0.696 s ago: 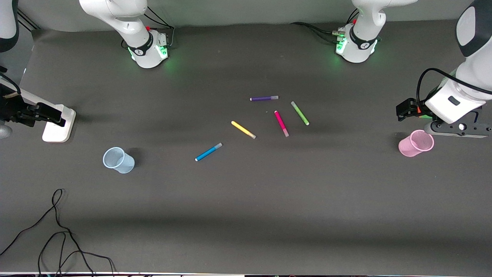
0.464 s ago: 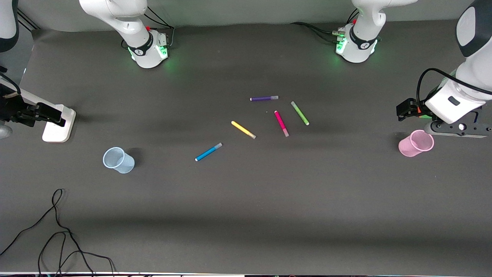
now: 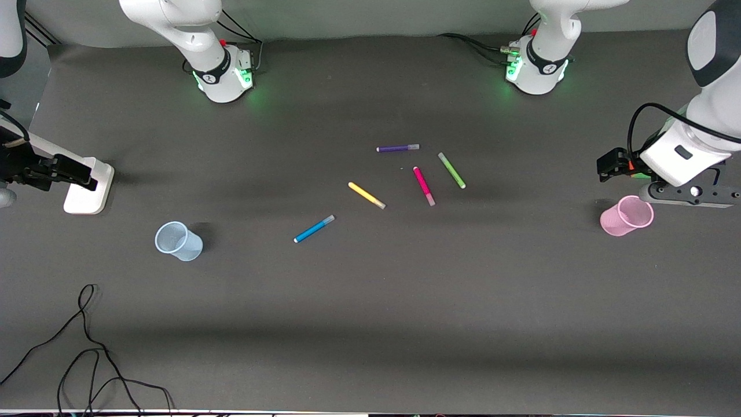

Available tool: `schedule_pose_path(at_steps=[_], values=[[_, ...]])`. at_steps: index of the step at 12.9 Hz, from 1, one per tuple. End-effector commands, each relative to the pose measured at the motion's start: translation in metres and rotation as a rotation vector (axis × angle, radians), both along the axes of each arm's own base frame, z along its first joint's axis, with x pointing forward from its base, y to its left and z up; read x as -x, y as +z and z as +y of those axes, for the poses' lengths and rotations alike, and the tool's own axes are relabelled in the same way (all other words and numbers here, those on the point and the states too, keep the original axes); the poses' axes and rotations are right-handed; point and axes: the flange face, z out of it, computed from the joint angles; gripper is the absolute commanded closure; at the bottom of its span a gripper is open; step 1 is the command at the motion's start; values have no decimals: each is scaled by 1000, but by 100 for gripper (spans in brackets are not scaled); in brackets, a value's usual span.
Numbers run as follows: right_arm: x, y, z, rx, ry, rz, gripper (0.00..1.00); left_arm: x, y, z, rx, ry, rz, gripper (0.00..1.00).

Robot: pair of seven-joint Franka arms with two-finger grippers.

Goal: Place pink and blue markers in matching cups

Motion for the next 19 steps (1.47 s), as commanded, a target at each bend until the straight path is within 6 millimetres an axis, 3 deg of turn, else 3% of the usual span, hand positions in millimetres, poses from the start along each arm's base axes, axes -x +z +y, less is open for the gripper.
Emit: schedule_pose_path(at_steps=[1, 3, 5, 7, 9, 10, 12, 15, 19], values=[[2, 4, 4, 10, 4, -3, 0, 11, 0, -7, 13, 6, 30, 2], [3, 2, 10, 8, 7, 1, 0, 16, 2, -34, 5, 42, 26, 2], [2, -6, 40, 9, 12, 15, 0, 21, 2, -63, 1, 99, 20, 2], [2, -16, 69, 12, -62, 35, 0, 27, 1, -90, 10, 184, 21, 2], [5, -24, 96, -45, -219, 62, 0, 34, -8, -132, 2, 236, 20, 2], [5, -28, 100, -75, -301, 79, 0, 36, -16, -154, -2, 270, 18, 3], [10, -36, 136, -84, -399, 103, 0, 39, -42, -209, 5, 334, -4, 3], [21, -51, 186, -73, -559, 102, 0, 45, -94, -273, 3, 416, 0, 5], [39, -74, 254, -60, -774, 103, 0, 53, -168, -316, -36, 481, 45, 10]])
